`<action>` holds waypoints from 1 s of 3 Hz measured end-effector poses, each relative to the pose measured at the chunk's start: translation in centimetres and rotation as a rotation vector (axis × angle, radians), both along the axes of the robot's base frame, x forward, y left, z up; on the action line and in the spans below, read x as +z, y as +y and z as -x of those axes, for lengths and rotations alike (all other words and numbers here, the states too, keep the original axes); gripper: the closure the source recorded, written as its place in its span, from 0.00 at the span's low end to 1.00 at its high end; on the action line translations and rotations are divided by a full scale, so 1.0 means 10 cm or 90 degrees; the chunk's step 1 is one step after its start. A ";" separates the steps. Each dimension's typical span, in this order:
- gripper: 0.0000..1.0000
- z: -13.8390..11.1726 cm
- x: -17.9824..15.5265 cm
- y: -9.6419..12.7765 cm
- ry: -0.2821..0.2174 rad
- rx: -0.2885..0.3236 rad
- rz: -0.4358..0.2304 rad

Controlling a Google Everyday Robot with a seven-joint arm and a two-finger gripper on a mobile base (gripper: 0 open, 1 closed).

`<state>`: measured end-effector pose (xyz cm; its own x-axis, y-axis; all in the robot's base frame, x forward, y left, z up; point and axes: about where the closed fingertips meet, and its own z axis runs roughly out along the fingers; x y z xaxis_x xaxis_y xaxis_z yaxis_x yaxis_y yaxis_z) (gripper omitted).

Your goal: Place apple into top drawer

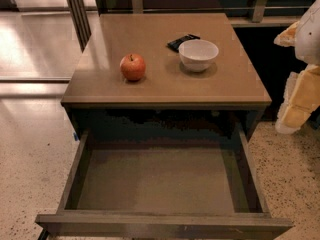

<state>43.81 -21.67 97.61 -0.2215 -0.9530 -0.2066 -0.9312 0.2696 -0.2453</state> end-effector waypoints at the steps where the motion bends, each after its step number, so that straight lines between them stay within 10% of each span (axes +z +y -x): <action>1: 0.00 0.00 0.00 0.00 0.000 0.000 0.000; 3: 0.00 -0.26 0.01 0.12 -0.067 0.005 -0.100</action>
Offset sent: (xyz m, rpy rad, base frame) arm 0.0135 0.0028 -0.0010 0.0946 -0.0589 -0.0313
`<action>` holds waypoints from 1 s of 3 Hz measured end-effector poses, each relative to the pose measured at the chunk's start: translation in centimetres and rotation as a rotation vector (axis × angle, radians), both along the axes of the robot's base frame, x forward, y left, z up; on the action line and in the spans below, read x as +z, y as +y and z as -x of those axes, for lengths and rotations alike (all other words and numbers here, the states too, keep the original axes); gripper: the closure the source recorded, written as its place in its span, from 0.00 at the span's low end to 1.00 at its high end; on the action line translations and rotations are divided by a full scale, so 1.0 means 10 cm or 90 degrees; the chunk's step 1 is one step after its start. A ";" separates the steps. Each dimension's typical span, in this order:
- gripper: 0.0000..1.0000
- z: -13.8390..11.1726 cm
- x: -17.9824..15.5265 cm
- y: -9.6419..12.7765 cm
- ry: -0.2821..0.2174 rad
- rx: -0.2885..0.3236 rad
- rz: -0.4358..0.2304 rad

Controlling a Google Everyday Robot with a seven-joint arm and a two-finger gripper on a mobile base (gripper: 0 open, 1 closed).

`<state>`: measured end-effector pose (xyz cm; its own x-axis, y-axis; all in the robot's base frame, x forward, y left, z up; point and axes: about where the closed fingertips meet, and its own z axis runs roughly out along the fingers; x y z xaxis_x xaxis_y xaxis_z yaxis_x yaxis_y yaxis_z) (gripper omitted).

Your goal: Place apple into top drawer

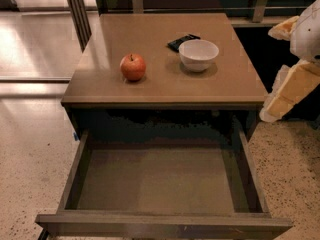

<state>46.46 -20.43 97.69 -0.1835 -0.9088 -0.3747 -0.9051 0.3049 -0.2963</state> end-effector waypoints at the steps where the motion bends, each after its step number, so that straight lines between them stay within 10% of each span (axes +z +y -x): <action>1: 0.00 -0.43 0.10 0.30 -0.062 0.026 -0.116; 3: 0.00 -1.21 0.22 1.01 -0.086 0.081 -0.216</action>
Offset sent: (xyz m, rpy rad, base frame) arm 0.1381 0.1066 0.0379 0.4535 -0.1898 0.1446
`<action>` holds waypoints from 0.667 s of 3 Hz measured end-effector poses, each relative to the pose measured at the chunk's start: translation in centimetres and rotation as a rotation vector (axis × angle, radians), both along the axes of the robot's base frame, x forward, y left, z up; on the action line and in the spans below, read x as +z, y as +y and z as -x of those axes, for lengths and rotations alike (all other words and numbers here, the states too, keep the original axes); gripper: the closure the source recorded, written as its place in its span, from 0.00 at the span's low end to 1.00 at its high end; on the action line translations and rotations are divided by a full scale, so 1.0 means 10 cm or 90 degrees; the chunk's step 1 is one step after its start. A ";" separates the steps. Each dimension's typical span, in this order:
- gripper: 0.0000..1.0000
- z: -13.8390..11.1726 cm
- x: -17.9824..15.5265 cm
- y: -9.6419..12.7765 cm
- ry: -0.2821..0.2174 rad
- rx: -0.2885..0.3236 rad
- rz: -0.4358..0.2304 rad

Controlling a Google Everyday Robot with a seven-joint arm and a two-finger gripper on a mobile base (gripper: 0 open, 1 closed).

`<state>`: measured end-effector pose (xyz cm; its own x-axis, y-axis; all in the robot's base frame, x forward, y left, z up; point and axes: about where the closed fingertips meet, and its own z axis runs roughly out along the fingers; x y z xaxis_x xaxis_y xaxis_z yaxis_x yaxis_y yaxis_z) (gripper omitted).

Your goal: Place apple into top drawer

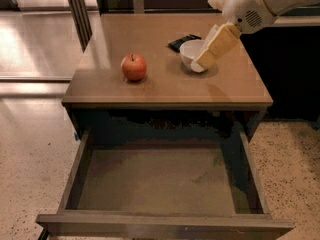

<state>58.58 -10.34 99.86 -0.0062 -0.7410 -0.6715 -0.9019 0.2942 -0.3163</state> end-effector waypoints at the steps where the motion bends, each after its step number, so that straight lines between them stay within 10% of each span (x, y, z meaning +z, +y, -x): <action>1: 0.00 -0.02 0.02 0.08 -0.003 0.008 -0.001; 2: 0.00 0.03 -0.01 0.00 -0.006 -0.028 0.001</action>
Offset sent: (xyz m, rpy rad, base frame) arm -0.0016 -0.0159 -0.0143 0.0088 -0.0317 -0.1874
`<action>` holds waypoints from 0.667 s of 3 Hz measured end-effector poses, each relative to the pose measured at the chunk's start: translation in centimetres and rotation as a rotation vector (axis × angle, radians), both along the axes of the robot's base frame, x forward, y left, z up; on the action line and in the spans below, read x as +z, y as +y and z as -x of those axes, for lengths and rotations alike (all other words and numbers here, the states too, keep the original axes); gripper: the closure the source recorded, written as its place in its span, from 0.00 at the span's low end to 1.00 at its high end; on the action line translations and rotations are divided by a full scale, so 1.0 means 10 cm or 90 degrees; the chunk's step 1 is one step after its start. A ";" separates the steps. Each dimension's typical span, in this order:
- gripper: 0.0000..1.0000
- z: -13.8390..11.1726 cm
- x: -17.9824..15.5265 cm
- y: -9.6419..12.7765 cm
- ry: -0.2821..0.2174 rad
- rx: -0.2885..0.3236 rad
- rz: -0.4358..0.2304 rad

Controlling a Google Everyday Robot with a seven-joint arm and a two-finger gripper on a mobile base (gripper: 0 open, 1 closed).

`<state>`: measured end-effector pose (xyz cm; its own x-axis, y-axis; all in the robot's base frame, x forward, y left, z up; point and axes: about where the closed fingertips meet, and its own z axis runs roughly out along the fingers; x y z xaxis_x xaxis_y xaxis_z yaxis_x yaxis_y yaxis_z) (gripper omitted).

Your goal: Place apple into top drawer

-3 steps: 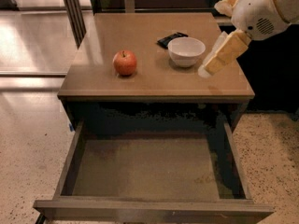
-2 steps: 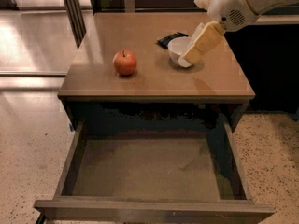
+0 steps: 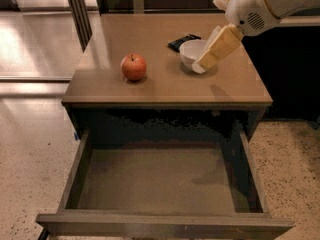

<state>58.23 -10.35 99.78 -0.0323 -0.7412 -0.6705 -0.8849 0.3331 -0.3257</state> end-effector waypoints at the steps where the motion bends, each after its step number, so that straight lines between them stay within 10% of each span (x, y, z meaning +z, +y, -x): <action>1: 0.00 -0.26 -0.24 0.00 -0.011 -0.028 -0.025; 2: 0.00 -0.61 -0.53 0.16 -0.001 -0.011 -0.053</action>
Offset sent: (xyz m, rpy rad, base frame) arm 0.1094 0.0334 -0.0857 0.1456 0.0103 0.0191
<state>64.31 -8.76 94.44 -0.0429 -0.6822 -0.7299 -0.8782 0.3741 -0.2981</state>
